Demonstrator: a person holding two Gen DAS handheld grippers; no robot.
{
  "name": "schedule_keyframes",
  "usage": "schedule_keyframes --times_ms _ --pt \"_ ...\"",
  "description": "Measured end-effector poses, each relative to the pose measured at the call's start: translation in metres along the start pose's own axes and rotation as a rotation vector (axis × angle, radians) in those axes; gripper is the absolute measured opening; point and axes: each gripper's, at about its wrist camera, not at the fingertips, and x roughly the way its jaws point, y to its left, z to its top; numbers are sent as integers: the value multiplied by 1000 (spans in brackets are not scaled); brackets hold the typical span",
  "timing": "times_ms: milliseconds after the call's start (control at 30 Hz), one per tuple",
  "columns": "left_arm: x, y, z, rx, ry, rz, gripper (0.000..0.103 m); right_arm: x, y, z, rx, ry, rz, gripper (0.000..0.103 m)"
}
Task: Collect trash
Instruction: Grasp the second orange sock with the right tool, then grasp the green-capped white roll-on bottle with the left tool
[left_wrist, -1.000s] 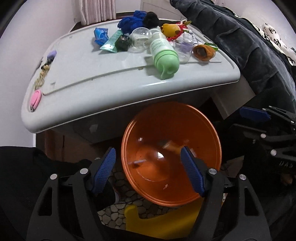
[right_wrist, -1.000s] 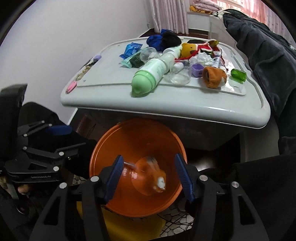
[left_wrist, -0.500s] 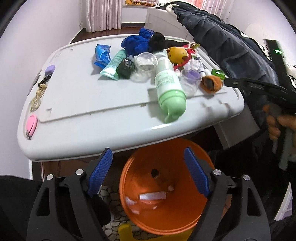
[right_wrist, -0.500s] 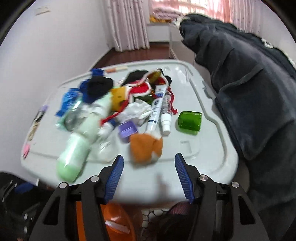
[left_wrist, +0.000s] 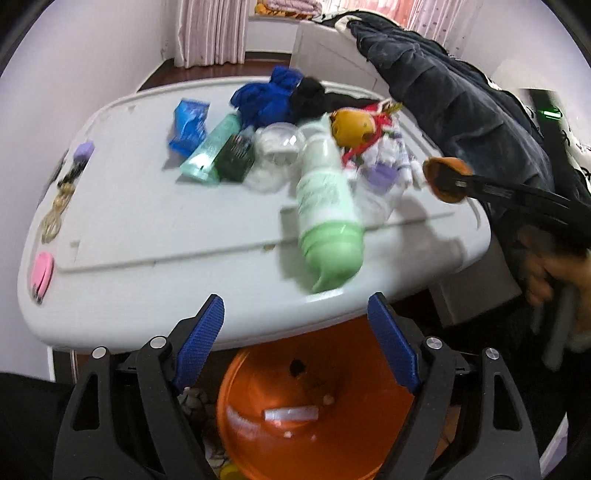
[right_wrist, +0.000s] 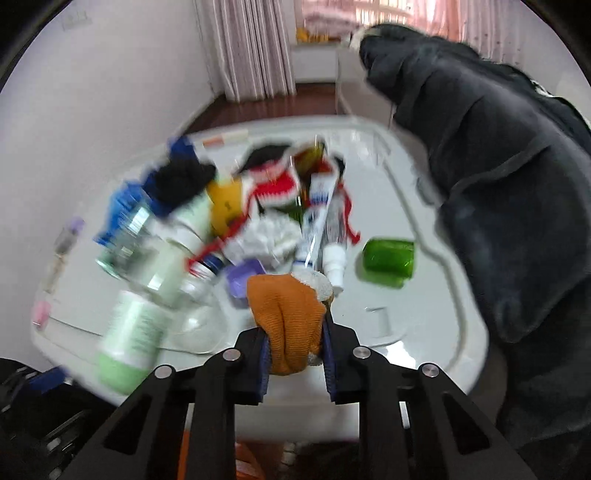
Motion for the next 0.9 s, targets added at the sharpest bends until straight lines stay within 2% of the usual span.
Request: schedule_keyframes --times_ms 67,200,333,367,400,433,467,533,700,800,900 --pt "6 -9 9 1 -20 16 88 -21 -8 -5 20 -43 25 23" --pt "25 -22 29 3 -45 41 88 -29 -21 -17 44 -53 24 23" --pt "58 -33 43 41 -52 143 88 -27 -28 -19 83 -61 58 24" --pt "65 -34 44 47 -51 157 80 -27 -29 -18 81 -66 54 24" --pt "72 -34 44 50 -44 160 66 -27 -30 -18 84 -66 56 24" --pt "82 -32 44 50 -37 140 47 -26 -31 -18 90 -65 61 24" --pt "82 -30 44 41 -68 131 47 -25 -31 -18 94 -66 63 24" --pt "83 -33 44 70 -92 162 47 -26 -30 -19 89 -66 61 24" --pt "70 -27 39 31 -60 164 47 -28 -19 -19 44 -82 56 24" --pt "40 -21 35 13 -71 131 47 -38 -11 -22 22 -96 65 24" --pt "-6 -16 26 26 -83 97 47 -53 5 -33 13 -84 120 24"
